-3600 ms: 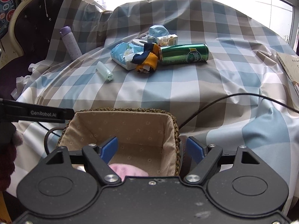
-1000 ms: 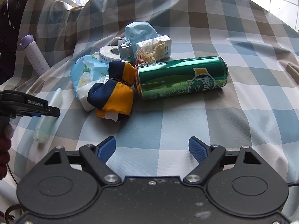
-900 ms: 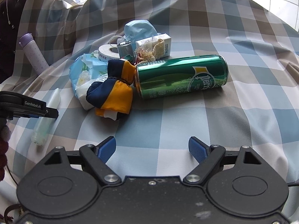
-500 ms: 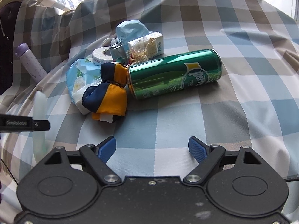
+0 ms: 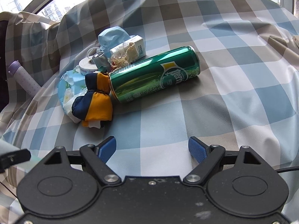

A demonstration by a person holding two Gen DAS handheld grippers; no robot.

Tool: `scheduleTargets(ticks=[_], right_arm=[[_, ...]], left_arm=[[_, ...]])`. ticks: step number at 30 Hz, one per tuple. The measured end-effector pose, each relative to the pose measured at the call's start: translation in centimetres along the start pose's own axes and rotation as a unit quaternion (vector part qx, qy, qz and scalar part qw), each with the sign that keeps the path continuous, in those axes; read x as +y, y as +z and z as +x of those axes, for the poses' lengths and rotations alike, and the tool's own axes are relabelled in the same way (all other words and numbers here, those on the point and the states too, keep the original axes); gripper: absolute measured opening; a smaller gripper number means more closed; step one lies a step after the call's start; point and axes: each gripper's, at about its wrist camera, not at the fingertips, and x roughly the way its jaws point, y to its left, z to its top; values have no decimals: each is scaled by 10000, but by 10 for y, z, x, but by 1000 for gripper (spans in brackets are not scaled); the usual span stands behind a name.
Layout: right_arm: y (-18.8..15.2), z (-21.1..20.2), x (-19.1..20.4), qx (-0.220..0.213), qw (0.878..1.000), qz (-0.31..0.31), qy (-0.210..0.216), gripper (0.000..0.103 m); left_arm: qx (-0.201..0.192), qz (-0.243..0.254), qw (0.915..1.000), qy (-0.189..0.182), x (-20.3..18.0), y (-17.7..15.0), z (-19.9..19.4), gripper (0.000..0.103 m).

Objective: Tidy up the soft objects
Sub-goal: 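Lift the pale green tube with the left gripper and release it into the basket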

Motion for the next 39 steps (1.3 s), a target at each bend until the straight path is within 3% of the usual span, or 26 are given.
scheduleTargets(ticks=[11,18,22,39], right_arm=[[1,-3,-6,50,9999,138,85,84],[0,-4,-6,44,9999,117,98,84],[0,-5,-7,55,9998,129,110,84],[-1,-4,-8,69,9998,133,89,85]], left_arm=[[140,309,9984,-460,-20,-37,-45,25],[493,468,9964,-512,-26,-62,-49,26],[564,572,9957,-461,-28,-74,-47,52],[471,462,9976,-226,-22,-70,-38,58]])
